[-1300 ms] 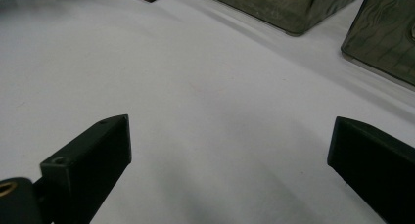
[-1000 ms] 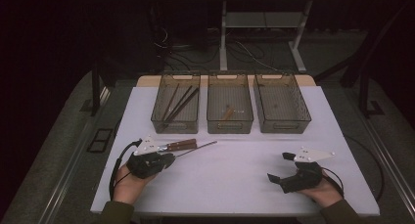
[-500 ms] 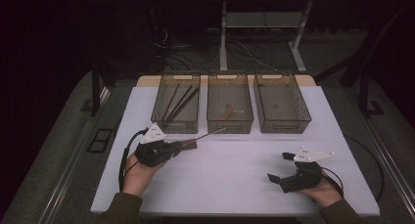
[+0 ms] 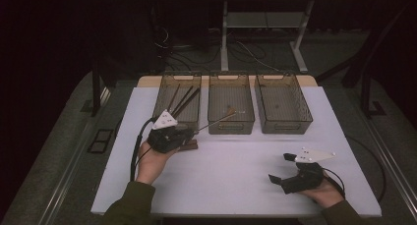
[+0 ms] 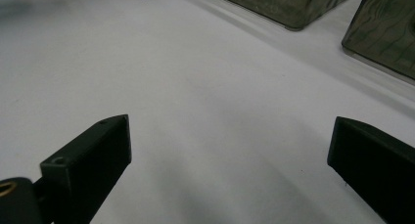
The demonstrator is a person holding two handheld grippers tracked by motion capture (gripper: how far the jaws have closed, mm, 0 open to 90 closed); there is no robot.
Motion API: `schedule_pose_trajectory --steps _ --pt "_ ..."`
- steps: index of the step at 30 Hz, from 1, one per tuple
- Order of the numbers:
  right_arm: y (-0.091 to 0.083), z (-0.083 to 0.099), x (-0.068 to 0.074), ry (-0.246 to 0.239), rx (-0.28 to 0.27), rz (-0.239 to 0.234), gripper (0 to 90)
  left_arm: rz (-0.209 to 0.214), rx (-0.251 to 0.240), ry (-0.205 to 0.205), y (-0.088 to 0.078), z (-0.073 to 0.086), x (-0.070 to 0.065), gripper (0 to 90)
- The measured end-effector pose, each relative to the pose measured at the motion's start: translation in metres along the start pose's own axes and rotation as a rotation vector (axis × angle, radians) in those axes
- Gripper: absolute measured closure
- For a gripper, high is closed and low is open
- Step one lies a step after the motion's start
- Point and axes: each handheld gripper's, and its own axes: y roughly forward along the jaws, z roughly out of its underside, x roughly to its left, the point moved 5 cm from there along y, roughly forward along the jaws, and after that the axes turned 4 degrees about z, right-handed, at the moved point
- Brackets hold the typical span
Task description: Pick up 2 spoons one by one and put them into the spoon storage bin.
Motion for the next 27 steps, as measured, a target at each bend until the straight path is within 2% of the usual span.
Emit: schedule_pose_trajectory --steps 8,15,23,25,27 --pt "0.000 0.000 0.000 0.000 -0.001 0.000 2.2 -0.011 -0.010 -0.008 0.018 -0.017 0.004 85.5" --pt "-0.001 0.000 0.000 -0.003 -0.006 -0.002 2.2 -0.016 -0.042 -0.039 0.039 -0.037 0.013 85.5" --pt "-0.001 0.000 0.000 -0.001 -0.010 -0.003 2.2 -0.045 -0.009 -0.051 0.065 -0.048 0.023 85.5" --pt "-0.002 -0.001 0.000 0.002 -0.011 -0.004 2.2 -0.054 -0.023 -0.073 0.072 -0.052 0.024 85.5" --pt "-0.002 -0.001 0.000 0.003 -0.012 -0.005 2.2 -0.056 -0.011 -0.072 0.078 -0.055 0.024 85.5"
